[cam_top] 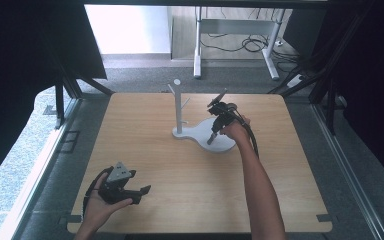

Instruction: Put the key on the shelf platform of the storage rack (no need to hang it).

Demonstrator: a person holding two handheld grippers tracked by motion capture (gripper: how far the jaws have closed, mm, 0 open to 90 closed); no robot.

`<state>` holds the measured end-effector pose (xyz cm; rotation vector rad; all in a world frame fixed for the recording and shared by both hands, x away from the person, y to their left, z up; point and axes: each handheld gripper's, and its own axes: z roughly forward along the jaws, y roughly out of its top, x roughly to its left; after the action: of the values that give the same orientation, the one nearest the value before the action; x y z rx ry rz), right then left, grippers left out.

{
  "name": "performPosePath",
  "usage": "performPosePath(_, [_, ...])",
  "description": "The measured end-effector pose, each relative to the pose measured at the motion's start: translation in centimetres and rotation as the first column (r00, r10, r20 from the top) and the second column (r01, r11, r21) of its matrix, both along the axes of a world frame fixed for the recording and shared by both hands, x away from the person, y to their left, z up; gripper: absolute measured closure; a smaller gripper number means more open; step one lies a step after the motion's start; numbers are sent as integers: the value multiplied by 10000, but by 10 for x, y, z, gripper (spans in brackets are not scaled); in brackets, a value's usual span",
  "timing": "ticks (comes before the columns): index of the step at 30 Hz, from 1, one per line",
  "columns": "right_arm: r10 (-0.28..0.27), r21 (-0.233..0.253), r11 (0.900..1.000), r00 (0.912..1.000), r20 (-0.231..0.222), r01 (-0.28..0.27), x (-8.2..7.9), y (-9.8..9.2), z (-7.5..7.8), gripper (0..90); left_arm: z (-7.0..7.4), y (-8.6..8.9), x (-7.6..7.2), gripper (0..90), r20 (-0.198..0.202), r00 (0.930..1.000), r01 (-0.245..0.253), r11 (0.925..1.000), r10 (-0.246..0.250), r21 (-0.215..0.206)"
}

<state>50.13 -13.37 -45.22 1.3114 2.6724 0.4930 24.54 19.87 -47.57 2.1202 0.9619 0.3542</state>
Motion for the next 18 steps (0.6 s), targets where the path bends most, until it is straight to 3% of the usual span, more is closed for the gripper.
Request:
performPosePath(10, [-271,-236,9994,9996,-55,270,4,-6,-16,892,-2,-2,0,239,-55,10000,16,10000,-16,75])
performPosePath(18, [-457,-26,9990,9989,129,457,3,-13,-22,883,-6,-8,1,239,-169,9997,175,9995,-171,256])
